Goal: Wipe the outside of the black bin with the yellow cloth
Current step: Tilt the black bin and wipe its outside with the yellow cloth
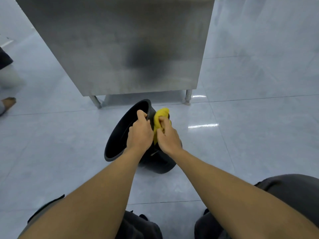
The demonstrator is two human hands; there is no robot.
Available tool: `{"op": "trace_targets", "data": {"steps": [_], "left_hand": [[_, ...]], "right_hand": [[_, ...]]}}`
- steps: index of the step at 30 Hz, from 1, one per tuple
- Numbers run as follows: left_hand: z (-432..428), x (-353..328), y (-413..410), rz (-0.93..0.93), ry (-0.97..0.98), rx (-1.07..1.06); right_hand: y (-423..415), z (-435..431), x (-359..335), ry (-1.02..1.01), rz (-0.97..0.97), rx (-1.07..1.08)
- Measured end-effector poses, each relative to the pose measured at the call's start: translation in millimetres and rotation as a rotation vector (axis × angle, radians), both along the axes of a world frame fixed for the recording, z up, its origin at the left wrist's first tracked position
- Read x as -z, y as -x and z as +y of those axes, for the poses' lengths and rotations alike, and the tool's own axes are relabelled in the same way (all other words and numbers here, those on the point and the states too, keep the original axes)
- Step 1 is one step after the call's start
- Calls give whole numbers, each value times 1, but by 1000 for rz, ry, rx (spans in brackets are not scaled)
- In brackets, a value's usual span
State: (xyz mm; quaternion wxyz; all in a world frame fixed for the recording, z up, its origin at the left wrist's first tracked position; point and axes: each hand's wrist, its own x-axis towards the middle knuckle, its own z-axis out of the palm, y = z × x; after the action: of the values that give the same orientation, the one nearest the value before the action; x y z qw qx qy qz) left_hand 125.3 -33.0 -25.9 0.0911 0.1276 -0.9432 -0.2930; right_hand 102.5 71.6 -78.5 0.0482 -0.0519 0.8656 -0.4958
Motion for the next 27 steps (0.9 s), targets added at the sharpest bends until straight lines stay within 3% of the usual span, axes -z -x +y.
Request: {"op": "trace_targets", "data": {"steps": [3, 6, 12, 20, 27], "left_hand": [[-5, -1, 4, -16, -57, 7], [-7, -4, 6, 20, -70, 36], [-4, 0, 3, -76, 216, -131], [-18, 6, 8, -103, 77, -130], [-20, 0, 7, -56, 41, -139]], "right_hand": [[3, -11, -7, 73, 135, -59], [5, -12, 7, 15, 177, -28], [-1, 5, 36, -57, 16, 81], [-5, -28, 7, 139, 226, -94], [-10, -17, 17, 17, 242, -22]]}}
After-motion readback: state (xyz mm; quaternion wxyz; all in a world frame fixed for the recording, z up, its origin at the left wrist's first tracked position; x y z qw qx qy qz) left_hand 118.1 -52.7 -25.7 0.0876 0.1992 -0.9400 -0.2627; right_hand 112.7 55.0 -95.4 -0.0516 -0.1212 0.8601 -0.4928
